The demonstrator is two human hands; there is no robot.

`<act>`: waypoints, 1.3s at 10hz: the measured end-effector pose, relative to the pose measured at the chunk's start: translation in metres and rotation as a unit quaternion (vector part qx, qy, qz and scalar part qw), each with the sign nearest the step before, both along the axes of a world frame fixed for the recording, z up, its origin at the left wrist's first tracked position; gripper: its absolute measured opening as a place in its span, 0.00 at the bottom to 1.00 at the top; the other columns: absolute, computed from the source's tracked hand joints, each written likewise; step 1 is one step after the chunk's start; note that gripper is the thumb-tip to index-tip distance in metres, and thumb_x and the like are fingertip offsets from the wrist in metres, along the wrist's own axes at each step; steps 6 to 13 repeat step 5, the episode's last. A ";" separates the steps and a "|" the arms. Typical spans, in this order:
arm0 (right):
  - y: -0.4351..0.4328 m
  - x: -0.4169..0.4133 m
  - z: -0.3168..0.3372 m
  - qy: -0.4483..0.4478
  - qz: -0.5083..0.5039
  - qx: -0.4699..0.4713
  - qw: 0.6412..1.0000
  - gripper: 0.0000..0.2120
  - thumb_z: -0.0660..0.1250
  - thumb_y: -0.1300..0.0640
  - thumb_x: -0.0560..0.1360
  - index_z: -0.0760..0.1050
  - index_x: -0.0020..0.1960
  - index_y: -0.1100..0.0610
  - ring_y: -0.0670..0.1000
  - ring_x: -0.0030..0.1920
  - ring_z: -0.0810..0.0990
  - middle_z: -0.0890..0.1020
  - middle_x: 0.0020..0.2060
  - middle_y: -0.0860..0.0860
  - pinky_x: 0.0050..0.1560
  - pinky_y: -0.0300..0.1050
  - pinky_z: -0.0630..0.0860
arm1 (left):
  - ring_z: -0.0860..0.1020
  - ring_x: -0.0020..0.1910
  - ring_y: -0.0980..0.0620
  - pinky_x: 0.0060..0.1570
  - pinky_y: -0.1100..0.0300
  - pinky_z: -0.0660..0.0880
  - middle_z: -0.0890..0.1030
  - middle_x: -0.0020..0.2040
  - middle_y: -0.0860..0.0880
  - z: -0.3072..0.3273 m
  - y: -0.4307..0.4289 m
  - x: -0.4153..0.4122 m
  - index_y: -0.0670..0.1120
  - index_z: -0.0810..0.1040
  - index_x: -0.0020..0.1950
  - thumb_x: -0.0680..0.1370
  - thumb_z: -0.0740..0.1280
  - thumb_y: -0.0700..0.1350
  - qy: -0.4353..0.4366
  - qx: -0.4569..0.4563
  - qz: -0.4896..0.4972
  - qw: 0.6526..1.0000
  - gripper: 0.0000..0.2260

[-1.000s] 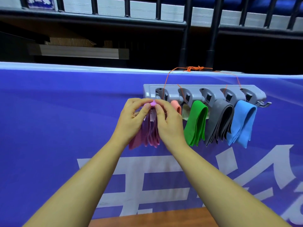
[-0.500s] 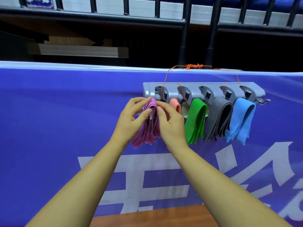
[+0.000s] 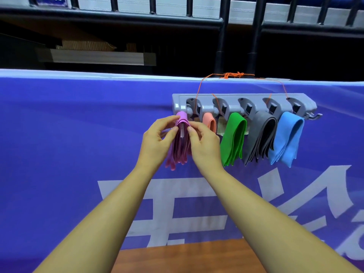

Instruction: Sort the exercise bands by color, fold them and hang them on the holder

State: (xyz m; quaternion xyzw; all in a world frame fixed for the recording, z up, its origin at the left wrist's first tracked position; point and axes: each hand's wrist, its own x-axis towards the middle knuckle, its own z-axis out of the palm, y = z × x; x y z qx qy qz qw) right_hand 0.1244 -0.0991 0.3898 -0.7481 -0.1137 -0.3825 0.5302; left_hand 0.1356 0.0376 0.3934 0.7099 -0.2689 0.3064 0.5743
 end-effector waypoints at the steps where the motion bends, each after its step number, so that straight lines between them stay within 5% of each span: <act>1: -0.002 -0.003 -0.002 0.017 0.007 -0.018 1.000 0.11 0.63 0.59 0.79 0.81 0.58 0.55 0.46 0.47 0.82 0.85 0.46 0.48 0.51 0.39 0.76 | 0.79 0.57 0.60 0.57 0.65 0.76 0.81 0.59 0.54 0.001 -0.004 -0.008 0.49 0.78 0.64 0.79 0.67 0.40 0.018 0.014 0.022 1.000 0.14; 3: -0.021 -0.019 -0.002 0.096 0.053 -0.075 0.991 0.14 0.61 0.65 0.77 0.82 0.55 0.56 0.47 0.47 0.83 0.86 0.46 0.50 0.52 0.40 0.78 | 0.78 0.47 0.67 0.43 0.78 0.70 0.79 0.52 0.62 0.006 -0.012 -0.031 0.53 0.75 0.64 0.77 0.69 0.44 0.061 0.072 0.096 0.991 0.15; 4: -0.038 -0.029 -0.008 0.137 0.055 -0.123 0.981 0.14 0.62 0.62 0.76 0.81 0.58 0.56 0.46 0.50 0.81 0.85 0.51 0.50 0.56 0.39 0.76 | 0.79 0.47 0.63 0.39 0.76 0.71 0.80 0.51 0.57 0.000 -0.012 -0.039 0.51 0.76 0.62 0.77 0.69 0.45 0.122 0.091 0.134 0.979 0.14; 5: -0.056 -0.042 -0.012 0.165 0.063 -0.149 0.973 0.13 0.63 0.58 0.77 0.80 0.59 0.57 0.46 0.50 0.79 0.83 0.50 0.49 0.54 0.37 0.72 | 0.79 0.50 0.53 0.46 0.59 0.77 0.80 0.55 0.50 -0.009 -0.009 -0.047 0.48 0.76 0.59 0.76 0.68 0.46 0.193 0.110 0.190 0.956 0.12; 13: -0.056 -0.042 -0.012 0.165 0.063 -0.149 0.973 0.13 0.63 0.58 0.77 0.80 0.59 0.57 0.46 0.50 0.79 0.83 0.50 0.49 0.54 0.37 0.72 | 0.79 0.50 0.53 0.46 0.59 0.77 0.80 0.55 0.50 -0.009 -0.009 -0.047 0.48 0.76 0.59 0.76 0.68 0.46 0.193 0.110 0.190 0.956 0.12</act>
